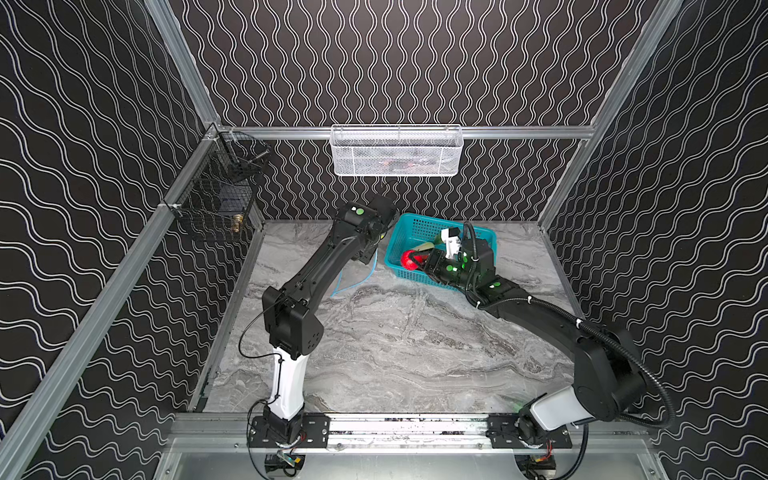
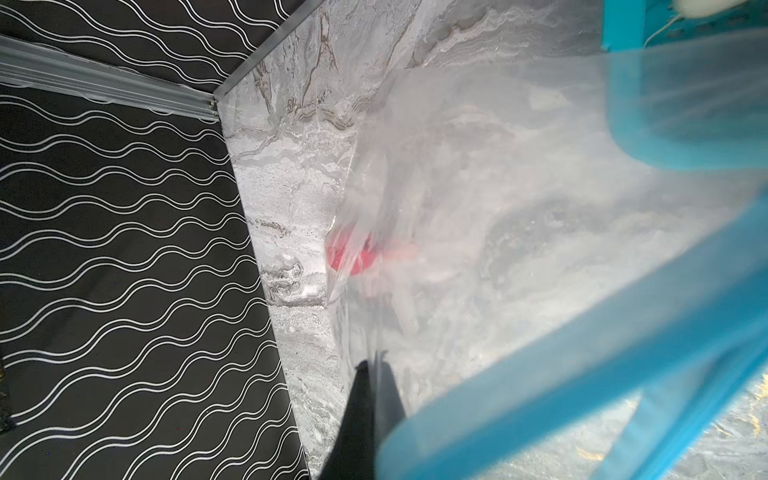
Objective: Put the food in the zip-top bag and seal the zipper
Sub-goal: 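Carry the red apple with the right gripper to the bag mouth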
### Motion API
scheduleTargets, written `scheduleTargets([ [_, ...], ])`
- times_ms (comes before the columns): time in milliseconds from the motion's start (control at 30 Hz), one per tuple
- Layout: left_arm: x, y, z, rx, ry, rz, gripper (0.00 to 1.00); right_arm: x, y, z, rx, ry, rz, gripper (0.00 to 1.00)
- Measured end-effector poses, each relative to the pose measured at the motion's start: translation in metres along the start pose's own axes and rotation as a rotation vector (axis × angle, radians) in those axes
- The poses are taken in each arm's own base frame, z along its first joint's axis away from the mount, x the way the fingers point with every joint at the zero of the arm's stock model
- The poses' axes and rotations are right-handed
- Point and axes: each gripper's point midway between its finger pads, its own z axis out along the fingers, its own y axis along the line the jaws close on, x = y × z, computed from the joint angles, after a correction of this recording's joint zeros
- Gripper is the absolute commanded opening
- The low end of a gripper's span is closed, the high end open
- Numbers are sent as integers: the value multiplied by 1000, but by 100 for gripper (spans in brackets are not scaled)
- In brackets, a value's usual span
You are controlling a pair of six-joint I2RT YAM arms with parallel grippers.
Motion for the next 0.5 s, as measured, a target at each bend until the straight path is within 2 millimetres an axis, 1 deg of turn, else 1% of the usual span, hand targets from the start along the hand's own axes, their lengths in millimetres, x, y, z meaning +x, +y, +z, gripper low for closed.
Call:
scheduleTargets([
  [200,0,1,-4,3,-9,-2,0,9,17,8,-55,5,-9,33],
  [367,1,3,-9,9,-17,-6,0,18,25,15,-88,18,-15,33],
  [500,3,2,-8,10,-13,-4,0,25,31,20,-112,28,-18,33],
])
